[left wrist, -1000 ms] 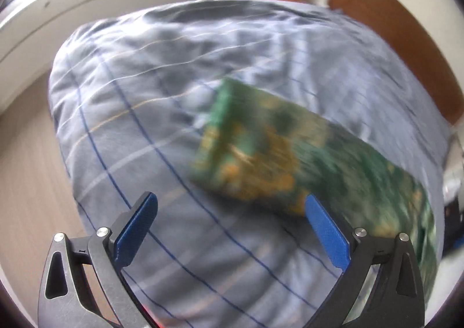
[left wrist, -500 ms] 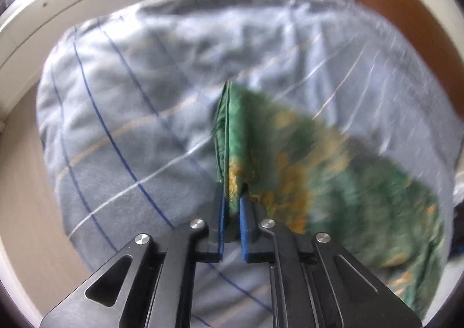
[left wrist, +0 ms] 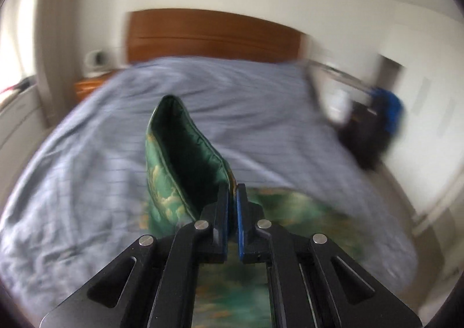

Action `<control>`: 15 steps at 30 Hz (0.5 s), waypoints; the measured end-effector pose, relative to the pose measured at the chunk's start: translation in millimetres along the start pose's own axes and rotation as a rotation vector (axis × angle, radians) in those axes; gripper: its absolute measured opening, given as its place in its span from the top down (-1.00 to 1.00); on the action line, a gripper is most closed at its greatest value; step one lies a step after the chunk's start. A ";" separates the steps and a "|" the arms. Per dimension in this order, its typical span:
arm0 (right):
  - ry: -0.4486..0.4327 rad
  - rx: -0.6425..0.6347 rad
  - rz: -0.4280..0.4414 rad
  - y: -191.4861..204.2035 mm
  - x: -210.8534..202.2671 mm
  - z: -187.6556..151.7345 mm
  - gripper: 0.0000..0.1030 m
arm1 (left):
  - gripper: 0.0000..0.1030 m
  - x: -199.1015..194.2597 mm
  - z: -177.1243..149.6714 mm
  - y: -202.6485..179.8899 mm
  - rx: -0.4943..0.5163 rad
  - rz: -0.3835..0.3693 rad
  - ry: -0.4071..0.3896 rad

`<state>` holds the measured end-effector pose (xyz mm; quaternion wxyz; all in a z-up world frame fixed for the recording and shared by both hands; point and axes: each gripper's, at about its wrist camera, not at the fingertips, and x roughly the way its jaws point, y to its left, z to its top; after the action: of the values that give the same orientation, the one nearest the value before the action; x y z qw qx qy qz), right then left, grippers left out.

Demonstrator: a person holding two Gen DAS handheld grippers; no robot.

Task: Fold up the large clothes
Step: 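Grasp the sleeve cuff with the left tool and lift it up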

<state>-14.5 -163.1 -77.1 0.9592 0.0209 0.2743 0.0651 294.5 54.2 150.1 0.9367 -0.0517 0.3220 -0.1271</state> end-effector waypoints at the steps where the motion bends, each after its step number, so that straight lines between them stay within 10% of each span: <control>1: -0.006 0.015 -0.007 -4.6 -2.5 0.5 -0.58 | 0.95 14.9 -5.0 -28.5 0.022 -0.037 0.019; 8: -0.038 0.121 -0.069 -41.1 -15.0 1.4 -0.58 | 0.89 135.1 -91.0 -161.6 0.167 -0.088 0.221; 12: -0.028 0.211 -0.093 -63.4 -14.6 0.2 -0.58 | 0.10 181.4 -143.4 -181.2 0.204 -0.039 0.401; 15: -0.014 0.266 -0.105 -77.8 -14.5 -1.7 -0.58 | -0.48 164.5 -150.5 -161.3 0.184 -0.073 0.374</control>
<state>-18.8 -242.1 -76.9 0.9519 0.1340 0.2746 -0.0225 293.8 -148.0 -36.6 0.8562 0.0471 0.4752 -0.1971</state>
